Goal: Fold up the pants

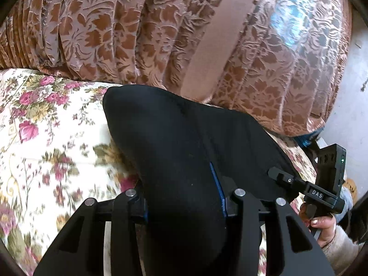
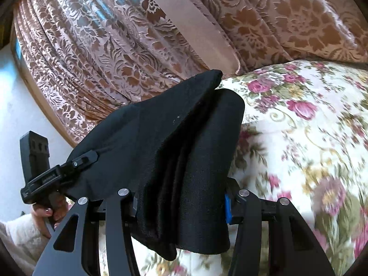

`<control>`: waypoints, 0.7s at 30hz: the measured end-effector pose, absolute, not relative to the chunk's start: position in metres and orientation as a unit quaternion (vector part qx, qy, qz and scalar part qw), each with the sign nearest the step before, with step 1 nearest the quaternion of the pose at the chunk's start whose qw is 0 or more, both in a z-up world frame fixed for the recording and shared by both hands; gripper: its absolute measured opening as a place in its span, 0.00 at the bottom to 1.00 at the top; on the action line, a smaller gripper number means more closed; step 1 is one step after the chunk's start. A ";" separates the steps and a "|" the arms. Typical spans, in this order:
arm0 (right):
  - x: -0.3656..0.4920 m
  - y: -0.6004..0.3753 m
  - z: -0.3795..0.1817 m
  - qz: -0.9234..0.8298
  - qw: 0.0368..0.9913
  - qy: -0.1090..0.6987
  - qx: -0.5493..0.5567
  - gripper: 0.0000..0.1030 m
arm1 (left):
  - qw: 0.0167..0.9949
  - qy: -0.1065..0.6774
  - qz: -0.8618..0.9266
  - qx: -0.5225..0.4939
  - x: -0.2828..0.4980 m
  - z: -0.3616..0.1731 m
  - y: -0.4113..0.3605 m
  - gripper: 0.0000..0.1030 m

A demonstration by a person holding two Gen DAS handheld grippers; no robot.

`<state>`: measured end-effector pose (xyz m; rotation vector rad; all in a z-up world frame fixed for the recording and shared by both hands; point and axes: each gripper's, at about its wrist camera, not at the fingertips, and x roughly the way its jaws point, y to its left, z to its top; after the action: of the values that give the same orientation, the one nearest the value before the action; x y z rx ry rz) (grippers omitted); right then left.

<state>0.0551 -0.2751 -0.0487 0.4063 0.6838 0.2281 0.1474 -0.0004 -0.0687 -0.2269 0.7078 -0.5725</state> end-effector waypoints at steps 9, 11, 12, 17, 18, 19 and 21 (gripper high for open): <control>0.144 -0.276 -0.043 0.113 0.922 0.329 0.169 0.47 | 0.901 0.329 -0.254 -0.123 0.223 -0.070 -0.008 0.40; 0.165 -0.278 -0.041 0.111 0.928 0.316 0.162 0.47 | 0.903 0.326 -0.248 -0.129 0.242 -0.073 -0.008 0.41; 0.172 -0.278 -0.041 0.110 0.929 0.313 0.162 0.47 | 0.905 0.325 -0.244 -0.129 0.253 -0.075 -0.009 0.41; 0.218 -0.285 -0.046 0.098 0.935 0.302 0.158 0.47 | 0.905 0.352 -0.221 -0.092 0.289 -0.105 -0.021 0.56; 0.227 -0.288 -0.051 0.092 0.934 0.304 0.162 0.48 | 0.907 0.352 -0.217 -0.084 0.290 -0.111 -0.022 0.60; 0.235 -0.292 -0.057 0.081 0.933 0.309 0.167 0.49 | 0.910 0.348 -0.215 -0.070 0.289 -0.116 -0.024 0.64; 0.248 -0.302 -0.078 0.045 0.924 0.336 0.178 0.53 | 0.915 0.339 -0.213 -0.056 0.282 -0.123 -0.025 0.68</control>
<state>0.2482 -0.3018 -0.0775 0.3660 0.6894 0.0913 0.2818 -0.0250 -0.1229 -0.1161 0.6989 -0.4380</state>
